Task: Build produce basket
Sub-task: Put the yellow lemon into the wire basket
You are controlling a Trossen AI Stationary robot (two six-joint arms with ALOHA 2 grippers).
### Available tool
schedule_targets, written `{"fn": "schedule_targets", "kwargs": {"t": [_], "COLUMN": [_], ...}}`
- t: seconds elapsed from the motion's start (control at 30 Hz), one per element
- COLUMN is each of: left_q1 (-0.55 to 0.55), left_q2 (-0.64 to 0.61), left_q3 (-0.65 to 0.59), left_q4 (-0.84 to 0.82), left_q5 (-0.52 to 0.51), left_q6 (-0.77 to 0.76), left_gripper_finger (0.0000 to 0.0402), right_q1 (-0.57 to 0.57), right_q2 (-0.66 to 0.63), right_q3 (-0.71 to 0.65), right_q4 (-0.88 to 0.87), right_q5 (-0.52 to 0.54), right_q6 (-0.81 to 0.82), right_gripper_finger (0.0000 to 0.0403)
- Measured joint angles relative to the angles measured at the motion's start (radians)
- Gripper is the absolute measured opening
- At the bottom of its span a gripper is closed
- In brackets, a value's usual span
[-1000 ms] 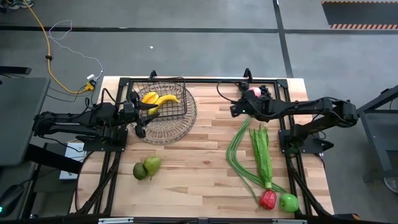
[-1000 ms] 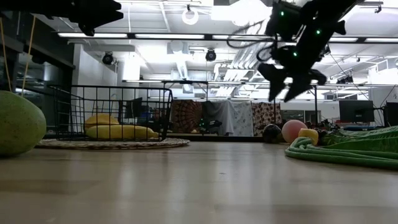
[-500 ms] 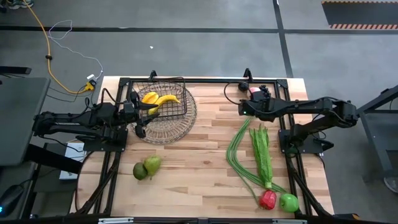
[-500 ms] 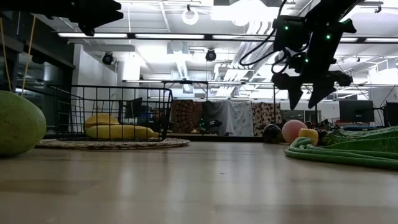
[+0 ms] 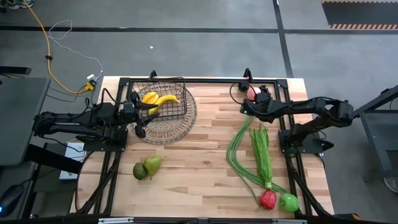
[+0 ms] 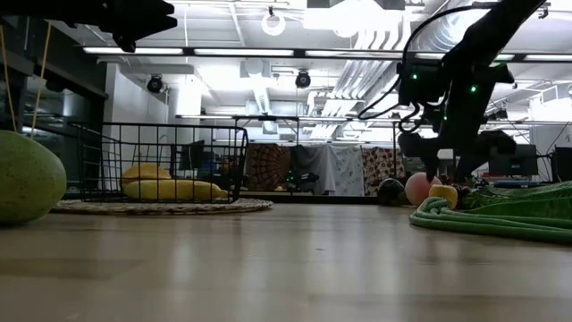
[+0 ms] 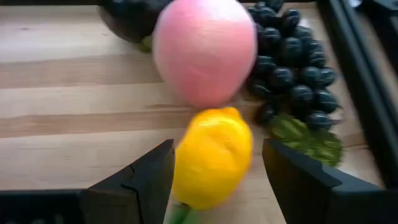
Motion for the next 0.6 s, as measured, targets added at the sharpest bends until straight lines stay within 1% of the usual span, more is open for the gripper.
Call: {"fn": "schedule_targets", "kwargs": {"t": [0.2, 0.37, 0.6], "left_q1": [0.000, 0.000, 0.000], "left_q2": [0.000, 0.001, 0.001], "left_q3": [0.000, 0.000, 0.000], "left_q4": [0.000, 0.000, 0.000], "left_q5": [0.000, 0.000, 0.000], "left_q6": [0.000, 0.000, 0.000], "left_gripper_finger": [0.0166, 0.0166, 0.0166], "right_q1": [0.000, -0.001, -0.034], "right_q2": [0.023, 0.084, 0.148], "right_q3": [-0.002, -0.002, -0.002], "right_q4": [0.006, 0.016, 0.075], "right_q5": [0.010, 0.023, 0.041], "right_q6": [0.020, 0.052, 0.034], "right_gripper_finger": [0.0233, 0.0233, 0.0233]}}
